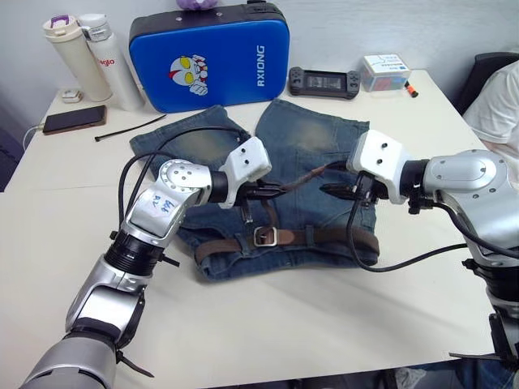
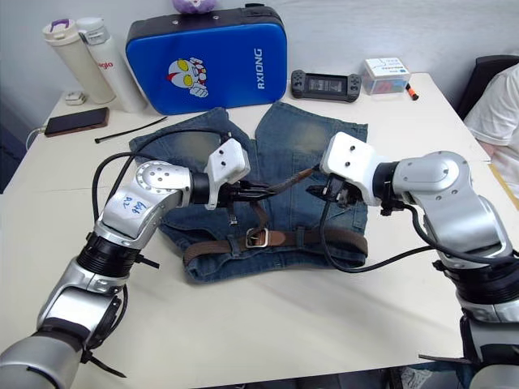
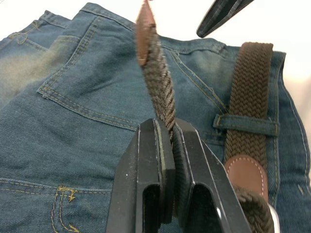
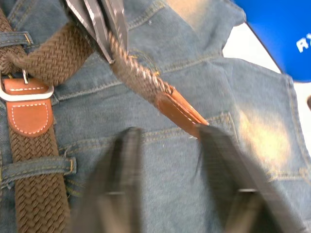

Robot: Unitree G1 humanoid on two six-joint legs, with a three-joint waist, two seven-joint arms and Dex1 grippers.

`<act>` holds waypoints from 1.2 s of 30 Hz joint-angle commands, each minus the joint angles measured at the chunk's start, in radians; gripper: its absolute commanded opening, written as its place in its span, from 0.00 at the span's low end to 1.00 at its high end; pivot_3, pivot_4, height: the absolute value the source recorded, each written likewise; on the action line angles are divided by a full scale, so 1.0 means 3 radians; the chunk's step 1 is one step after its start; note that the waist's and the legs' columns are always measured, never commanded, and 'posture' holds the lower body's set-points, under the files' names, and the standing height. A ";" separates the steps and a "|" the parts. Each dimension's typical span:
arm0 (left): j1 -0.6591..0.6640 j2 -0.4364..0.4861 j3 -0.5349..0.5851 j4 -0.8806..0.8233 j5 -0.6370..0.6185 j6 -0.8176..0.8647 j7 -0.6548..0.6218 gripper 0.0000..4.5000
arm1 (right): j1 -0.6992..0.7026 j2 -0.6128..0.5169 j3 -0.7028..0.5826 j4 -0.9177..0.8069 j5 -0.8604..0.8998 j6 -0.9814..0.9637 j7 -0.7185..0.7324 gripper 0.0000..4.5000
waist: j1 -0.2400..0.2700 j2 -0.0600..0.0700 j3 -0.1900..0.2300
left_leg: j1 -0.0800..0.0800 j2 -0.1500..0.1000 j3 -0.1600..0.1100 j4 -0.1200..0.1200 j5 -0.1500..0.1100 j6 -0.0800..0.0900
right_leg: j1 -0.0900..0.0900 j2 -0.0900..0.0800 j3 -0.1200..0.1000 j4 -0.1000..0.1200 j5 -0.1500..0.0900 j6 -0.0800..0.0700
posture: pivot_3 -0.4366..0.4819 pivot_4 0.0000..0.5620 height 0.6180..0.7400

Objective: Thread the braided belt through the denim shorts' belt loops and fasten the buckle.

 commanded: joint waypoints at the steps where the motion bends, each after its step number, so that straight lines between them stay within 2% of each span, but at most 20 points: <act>1: -0.0012 0.0019 0.0015 -0.0048 0.0142 -0.0123 -0.0016 0.00 | -0.0112 -0.0058 -0.0017 -0.0021 -0.0067 -0.0105 0.0038 0.84 | -0.0001 0.0000 0.0000 | 0.0000 0.0000 0.0000 0.0000 0.0000 0.0000 | 0.0000 0.0000 0.0000 0.0000 0.0000 0.0000 | 0.48 0.27 0.38; 7: -0.0012 -0.0027 0.0000 -0.0087 0.0228 -0.0153 -0.0049 0.00 | -0.0159 -0.0005 0.0110 0.0080 -0.0119 -0.0181 0.0121 0.84 | -0.0002 0.0000 0.0000 | 0.0000 0.0000 -0.0001 0.0001 0.0000 0.0000 | 0.0000 0.0000 -0.0001 0.0003 0.0000 0.0000 | 0.48 0.27 0.38; 8: -0.0015 -0.0029 0.0006 -0.0085 0.0235 -0.0154 -0.0052 0.00 | -0.0160 0.0007 0.0115 0.0103 -0.0123 -0.0170 0.0114 0.79 | -0.0002 0.0000 0.0000 | 0.0000 0.0000 -0.0001 0.0002 0.0000 0.0000 | 0.0000 0.0000 -0.0001 0.0003 0.0000 0.0000 | 0.48 0.27 0.38; 10: -0.0022 -0.0029 0.0023 -0.0086 0.0242 -0.0152 -0.0058 0.00 | -0.0159 0.0028 0.0122 0.0163 -0.0153 -0.0185 0.0081 0.67 | -0.0002 0.0000 0.0000 | 0.0000 0.0000 -0.0001 0.0003 0.0000 0.0000 | -0.0001 0.0000 -0.0001 0.0006 0.0000 0.0000 | 0.48 0.27 0.38; 13: -0.0013 -0.0029 0.0055 -0.0125 0.0215 -0.0119 -0.0096 0.00 | -0.0146 0.0035 0.0152 0.0228 -0.0199 -0.0234 0.0078 0.39 | -0.0003 0.0000 0.0000 | 0.0000 0.0000 -0.0001 0.0004 0.0000 0.0000 | -0.0001 0.0000 -0.0001 0.0007 0.0000 0.0000 | 0.48 0.27 0.38; 15: -0.0009 -0.0023 0.0059 -0.0141 0.0219 -0.0114 -0.0109 0.00 | -0.0138 0.0051 0.0155 0.0260 -0.0211 -0.0261 0.0079 0.16 | -0.0004 0.0000 0.0000 | 0.0000 0.0000 -0.0001 0.0005 0.0000 0.0000 | -0.0001 0.0000 -0.0001 0.0008 0.0000 0.0000 | 0.48 0.27 0.38; 17: -0.0010 -0.0031 0.0083 -0.0142 0.0197 -0.0091 -0.0117 0.00 | -0.0131 0.0071 0.0139 0.0276 -0.0215 -0.0280 0.0073 0.02 | -0.0004 0.0000 0.0000 | 0.0000 0.0000 -0.0002 0.0006 0.0000 0.0000 | -0.0001 0.0000 -0.0001 0.0010 0.0000 0.0000 | 0.48 0.27 0.38; 19: -0.0026 -0.0039 0.0098 -0.0113 0.0203 -0.0054 -0.0101 0.00 | -0.0120 0.0084 0.0123 0.0285 -0.0210 -0.0297 0.0076 0.02 | -0.0005 0.0000 0.0000 | 0.0000 0.0000 -0.0001 0.0008 0.0000 0.0000 | -0.0001 0.0000 -0.0001 0.0011 0.0000 0.0000 | 0.48 0.27 0.38; 26: -0.0169 -0.0218 0.0026 0.0065 0.0389 -0.0218 -0.0005 0.64 | -0.0124 0.0128 0.0120 0.0314 -0.0196 -0.0324 0.0082 0.00 | 0.0000 0.0000 0.0000 | -0.0003 -0.0001 -0.0001 0.0018 0.0000 0.0001 | -0.0001 0.0000 -0.0002 0.0015 0.0000 0.0000 | 0.48 0.27 0.38; 31: -0.0235 -0.0350 0.0042 0.0176 0.0434 -0.0303 0.0004 0.64 | -0.0123 0.0154 0.0110 0.0292 -0.0194 -0.0281 0.0073 0.00 | -0.0002 0.0000 0.0000 | -0.0006 -0.0001 -0.0002 0.0026 -0.0001 0.0002 | -0.0001 0.0000 -0.0002 0.0019 0.0000 0.0000 | 0.48 0.27 0.38; 36: -0.0225 -0.0336 0.0002 0.0238 0.0528 -0.0420 -0.0032 0.64 | -0.0110 0.0135 0.0101 0.0250 -0.0208 -0.0241 0.0050 0.00 | -0.0009 0.0000 0.0000 | -0.0006 -0.0001 -0.0002 0.0028 -0.0001 0.0002 | -0.0002 0.0001 -0.0002 0.0021 0.0000 0.0000 | 0.48 0.27 0.38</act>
